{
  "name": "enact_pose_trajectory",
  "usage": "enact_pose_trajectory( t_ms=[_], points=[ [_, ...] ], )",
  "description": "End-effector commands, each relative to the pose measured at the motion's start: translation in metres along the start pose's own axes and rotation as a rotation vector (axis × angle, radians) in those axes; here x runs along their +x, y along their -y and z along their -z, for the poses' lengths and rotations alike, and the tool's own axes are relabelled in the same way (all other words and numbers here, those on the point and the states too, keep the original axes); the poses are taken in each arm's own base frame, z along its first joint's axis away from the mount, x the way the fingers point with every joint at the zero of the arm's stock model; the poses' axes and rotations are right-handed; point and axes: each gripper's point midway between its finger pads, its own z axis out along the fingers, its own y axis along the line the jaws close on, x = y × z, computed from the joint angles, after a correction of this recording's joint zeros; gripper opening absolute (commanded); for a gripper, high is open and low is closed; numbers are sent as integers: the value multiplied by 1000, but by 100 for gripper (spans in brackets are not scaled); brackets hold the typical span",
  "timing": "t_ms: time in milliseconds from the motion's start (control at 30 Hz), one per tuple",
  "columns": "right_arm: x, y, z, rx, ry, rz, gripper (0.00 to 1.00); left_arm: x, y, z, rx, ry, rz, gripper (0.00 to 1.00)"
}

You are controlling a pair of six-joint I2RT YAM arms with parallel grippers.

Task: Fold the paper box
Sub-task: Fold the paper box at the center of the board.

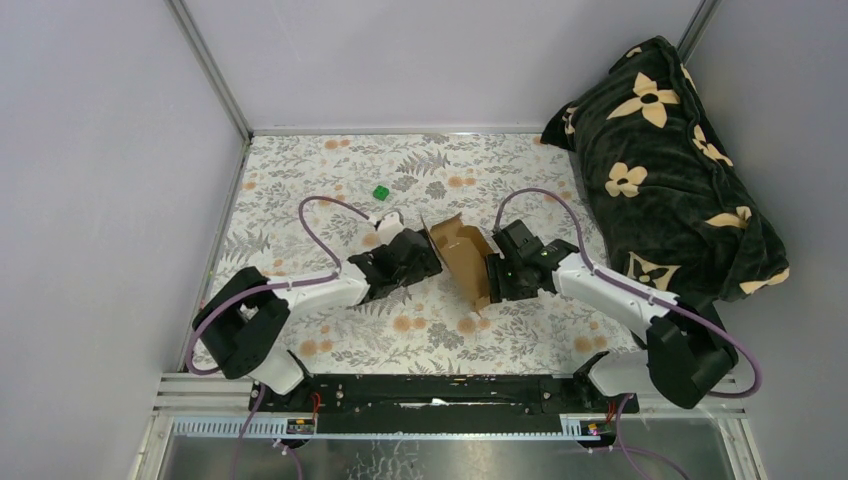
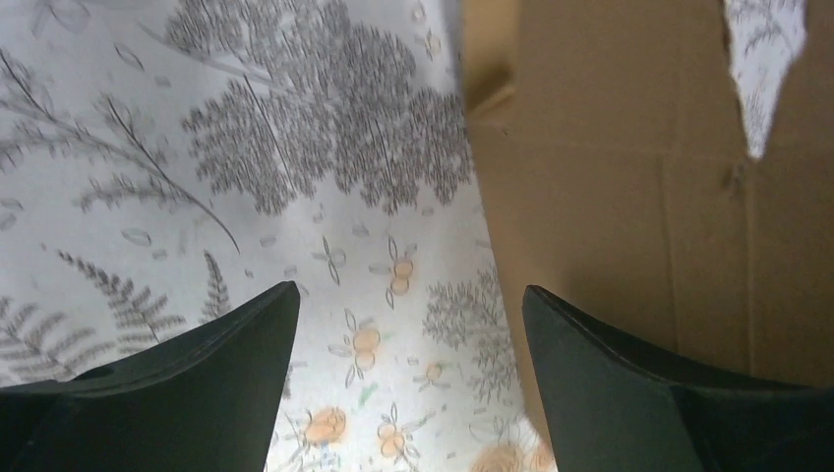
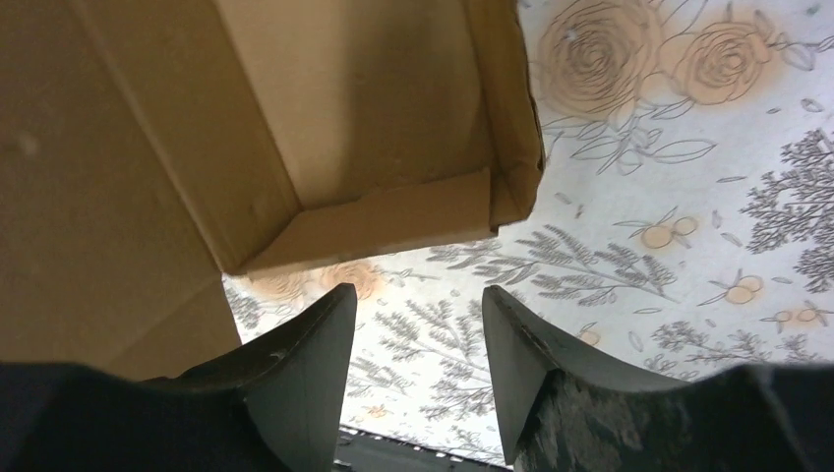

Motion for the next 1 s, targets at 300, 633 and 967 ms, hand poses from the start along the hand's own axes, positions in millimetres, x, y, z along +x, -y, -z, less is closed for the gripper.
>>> enact_pose_trajectory(
  t_ms=[300,633,967],
  points=[
    [-26,-2,39,-11,153,-75,60,-63,28,-20,76,50,2,91],
    [-54,47,27,99,201,-189,60,-42,-5,10,58,24,22,91],
    [-47,63,2,171,148,-185,60,2,-21,33,47,-51,0,89]
  ],
)
